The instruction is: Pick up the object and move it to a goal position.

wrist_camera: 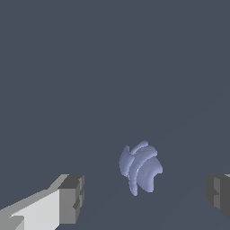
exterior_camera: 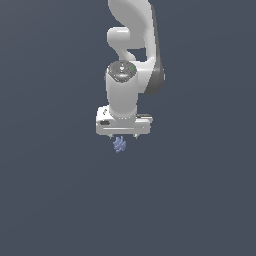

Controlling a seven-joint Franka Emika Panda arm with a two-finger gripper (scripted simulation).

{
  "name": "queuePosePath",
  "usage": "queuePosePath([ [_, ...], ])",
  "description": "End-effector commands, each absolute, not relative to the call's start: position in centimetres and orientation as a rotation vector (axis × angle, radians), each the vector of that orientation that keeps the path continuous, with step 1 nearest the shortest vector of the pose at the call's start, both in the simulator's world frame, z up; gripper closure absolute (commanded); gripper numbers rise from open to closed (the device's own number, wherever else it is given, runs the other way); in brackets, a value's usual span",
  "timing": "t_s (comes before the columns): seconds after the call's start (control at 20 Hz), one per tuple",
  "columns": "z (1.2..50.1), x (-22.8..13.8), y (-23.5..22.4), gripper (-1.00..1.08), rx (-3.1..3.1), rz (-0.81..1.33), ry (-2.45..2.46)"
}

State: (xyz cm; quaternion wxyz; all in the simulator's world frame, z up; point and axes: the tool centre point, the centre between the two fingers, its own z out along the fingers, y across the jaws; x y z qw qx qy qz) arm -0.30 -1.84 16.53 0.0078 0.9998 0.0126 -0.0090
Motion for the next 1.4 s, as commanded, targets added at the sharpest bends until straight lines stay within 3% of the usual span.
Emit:
queuePosePath([
  [0.0, 16.7, -0.3, -1.8, -0.92, 3.124, -0.030, 0.045],
  [1.35, 9.6, -4.2, -4.1, -0.92, 3.100, -0.003, 0.498],
])
